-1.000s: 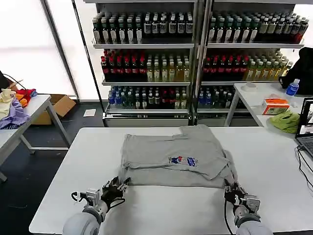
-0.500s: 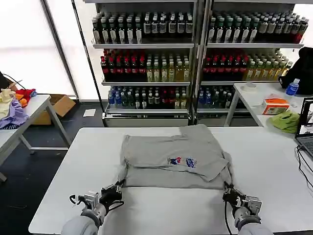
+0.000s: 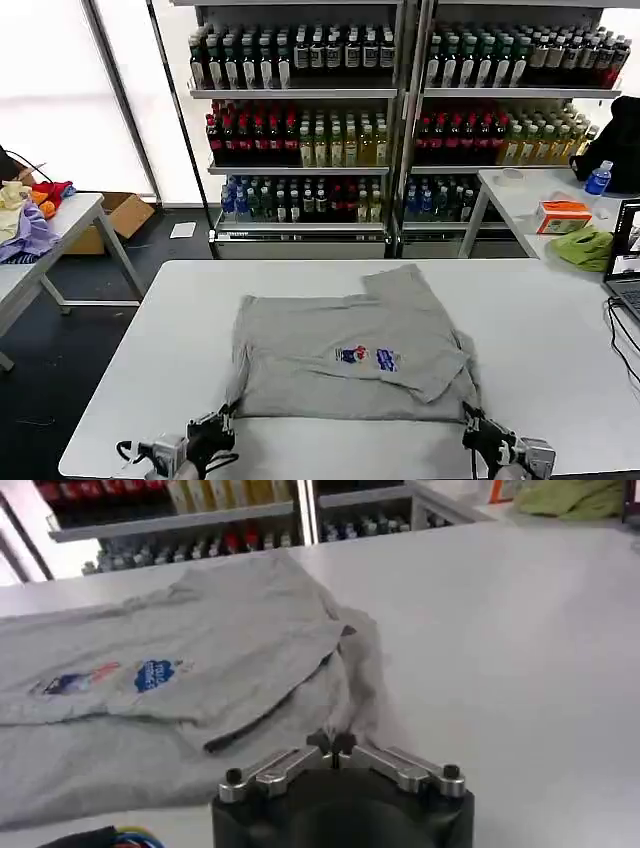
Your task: Fold and organize the clothes.
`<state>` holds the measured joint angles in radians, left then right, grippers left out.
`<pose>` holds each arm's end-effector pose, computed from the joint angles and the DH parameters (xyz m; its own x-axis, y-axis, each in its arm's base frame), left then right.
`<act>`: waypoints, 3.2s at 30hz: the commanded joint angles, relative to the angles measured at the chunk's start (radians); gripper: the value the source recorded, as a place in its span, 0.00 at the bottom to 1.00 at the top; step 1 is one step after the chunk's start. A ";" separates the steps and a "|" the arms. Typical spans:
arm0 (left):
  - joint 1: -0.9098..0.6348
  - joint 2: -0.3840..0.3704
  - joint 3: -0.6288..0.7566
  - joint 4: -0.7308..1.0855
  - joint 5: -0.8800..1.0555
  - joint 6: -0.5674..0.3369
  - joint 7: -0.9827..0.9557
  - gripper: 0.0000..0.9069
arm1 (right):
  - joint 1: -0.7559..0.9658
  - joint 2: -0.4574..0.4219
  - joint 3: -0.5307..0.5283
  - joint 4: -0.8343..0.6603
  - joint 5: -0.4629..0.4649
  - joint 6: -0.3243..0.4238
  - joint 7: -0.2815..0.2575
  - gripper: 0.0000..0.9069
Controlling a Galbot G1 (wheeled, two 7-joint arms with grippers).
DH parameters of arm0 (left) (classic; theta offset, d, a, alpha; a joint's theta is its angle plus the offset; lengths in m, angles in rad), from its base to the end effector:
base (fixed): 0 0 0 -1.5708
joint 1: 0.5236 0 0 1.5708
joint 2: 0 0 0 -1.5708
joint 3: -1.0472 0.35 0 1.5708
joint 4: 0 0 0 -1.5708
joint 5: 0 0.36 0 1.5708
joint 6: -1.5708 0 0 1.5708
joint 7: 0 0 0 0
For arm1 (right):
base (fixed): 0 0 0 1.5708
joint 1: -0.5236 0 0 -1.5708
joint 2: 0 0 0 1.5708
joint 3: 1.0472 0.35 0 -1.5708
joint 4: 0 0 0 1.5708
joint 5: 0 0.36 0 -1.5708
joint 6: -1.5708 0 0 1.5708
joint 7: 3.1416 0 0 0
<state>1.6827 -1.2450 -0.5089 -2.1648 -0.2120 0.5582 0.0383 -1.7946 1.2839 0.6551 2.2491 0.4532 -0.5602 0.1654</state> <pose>0.1557 0.0434 -0.2914 -0.7912 0.1714 0.5870 0.2241 0.9744 0.0175 0.1300 -0.0704 -0.2686 -0.8043 0.0186 0.5939 0.0639 0.9964 0.0553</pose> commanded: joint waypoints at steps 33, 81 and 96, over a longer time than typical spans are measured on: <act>-0.293 0.384 -0.086 0.196 -0.213 -0.097 0.152 1.00 | 0.828 -0.248 -0.125 -0.517 0.069 -0.009 -0.325 1.00; -0.751 0.291 0.275 0.638 -0.267 -0.077 0.258 0.01 | 1.168 -0.055 -0.441 -1.064 -0.021 0.018 -0.351 0.00; -0.692 0.289 0.203 0.520 -0.379 -0.121 0.217 0.01 | 1.097 -0.076 -0.399 -0.900 0.133 0.005 -0.305 0.00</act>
<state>0.9616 -0.9564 -0.2665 -1.5603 -0.5139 0.4600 0.2797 -0.6726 1.2158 0.2357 1.2576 0.4976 -0.5518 -0.1580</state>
